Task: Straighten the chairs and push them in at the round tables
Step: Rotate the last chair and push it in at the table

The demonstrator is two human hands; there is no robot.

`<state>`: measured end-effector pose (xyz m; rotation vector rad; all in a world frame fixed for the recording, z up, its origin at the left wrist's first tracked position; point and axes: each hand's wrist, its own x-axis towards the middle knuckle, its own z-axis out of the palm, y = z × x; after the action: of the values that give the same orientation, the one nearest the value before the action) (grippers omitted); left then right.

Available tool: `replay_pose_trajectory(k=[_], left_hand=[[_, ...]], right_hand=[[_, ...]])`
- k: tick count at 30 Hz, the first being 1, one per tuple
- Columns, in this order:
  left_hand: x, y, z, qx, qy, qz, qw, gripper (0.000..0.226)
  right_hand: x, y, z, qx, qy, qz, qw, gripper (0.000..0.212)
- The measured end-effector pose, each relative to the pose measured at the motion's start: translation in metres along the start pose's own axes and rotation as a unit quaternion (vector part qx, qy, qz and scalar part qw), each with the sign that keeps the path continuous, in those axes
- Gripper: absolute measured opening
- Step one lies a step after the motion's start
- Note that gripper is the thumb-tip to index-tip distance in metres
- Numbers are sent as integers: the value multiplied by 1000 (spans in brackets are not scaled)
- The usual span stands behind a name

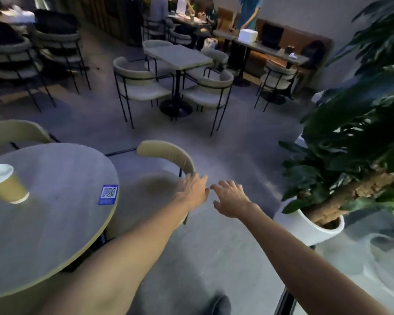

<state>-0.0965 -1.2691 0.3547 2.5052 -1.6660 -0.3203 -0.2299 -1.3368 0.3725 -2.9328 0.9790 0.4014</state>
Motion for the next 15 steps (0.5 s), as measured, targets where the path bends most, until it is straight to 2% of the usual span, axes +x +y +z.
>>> replay_pose_trajectory(k=[8,15], left_hand=[[112,22,2,-39,33,-164,985,35],[155,-2,25,-67,31,-272,960,39]], right_hand=[[133,77,-31,-51,-3,-141,989,55],[224,84,-37,-67,-12,-239,969,52]])
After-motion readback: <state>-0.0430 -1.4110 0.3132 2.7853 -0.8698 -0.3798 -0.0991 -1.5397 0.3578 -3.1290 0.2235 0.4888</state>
